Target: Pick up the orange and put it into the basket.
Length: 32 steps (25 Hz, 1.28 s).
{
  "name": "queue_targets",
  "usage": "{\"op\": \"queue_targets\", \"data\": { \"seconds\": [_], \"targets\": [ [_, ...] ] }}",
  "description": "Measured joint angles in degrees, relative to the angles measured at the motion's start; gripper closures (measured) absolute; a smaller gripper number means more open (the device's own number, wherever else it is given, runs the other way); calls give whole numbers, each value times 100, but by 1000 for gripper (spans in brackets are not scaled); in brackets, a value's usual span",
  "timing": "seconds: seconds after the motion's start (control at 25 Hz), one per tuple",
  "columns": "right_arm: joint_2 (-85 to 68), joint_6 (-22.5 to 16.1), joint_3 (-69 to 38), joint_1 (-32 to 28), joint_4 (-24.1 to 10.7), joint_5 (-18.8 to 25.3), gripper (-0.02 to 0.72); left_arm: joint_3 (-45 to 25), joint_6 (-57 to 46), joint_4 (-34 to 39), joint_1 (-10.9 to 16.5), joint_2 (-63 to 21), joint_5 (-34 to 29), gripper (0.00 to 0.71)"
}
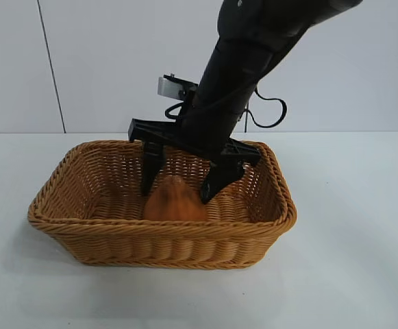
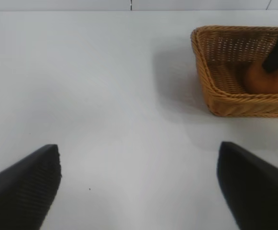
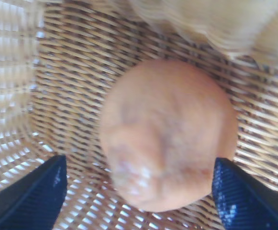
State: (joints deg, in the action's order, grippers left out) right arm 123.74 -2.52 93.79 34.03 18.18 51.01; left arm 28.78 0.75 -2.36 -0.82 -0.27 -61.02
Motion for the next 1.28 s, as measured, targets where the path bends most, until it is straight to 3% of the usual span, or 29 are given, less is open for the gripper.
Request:
{"op": "queue_targets", "data": {
  "seconds": [0.16,0.32,0.4,0.52,0.72,0.96,1.28],
  "targets": [
    [0,-86,768,0,-512,788,115,0,0,0,0,0,0,77],
    [-5,-347,1507,0,-1466,1600,115,0,0,0,0,0,-6,77],
    [-13,-411,1785,-37,-2037,1781,115,0,0,0,0,0,-6,77],
    [-90,-539,1931,-299,-2520,1791,115,0,0,0,0,0,-6,77],
    [-128,-567,1938,-1275,-2597,1809,115,0,0,0,0,0,-6,77],
    [-128,-525,1938,-2348,-2387,1827,115,0,0,0,0,0,-6,77],
    [-888,-259,742,-2816,-2147,1830,115,0,0,0,0,0,-6,77]
  ]
}}
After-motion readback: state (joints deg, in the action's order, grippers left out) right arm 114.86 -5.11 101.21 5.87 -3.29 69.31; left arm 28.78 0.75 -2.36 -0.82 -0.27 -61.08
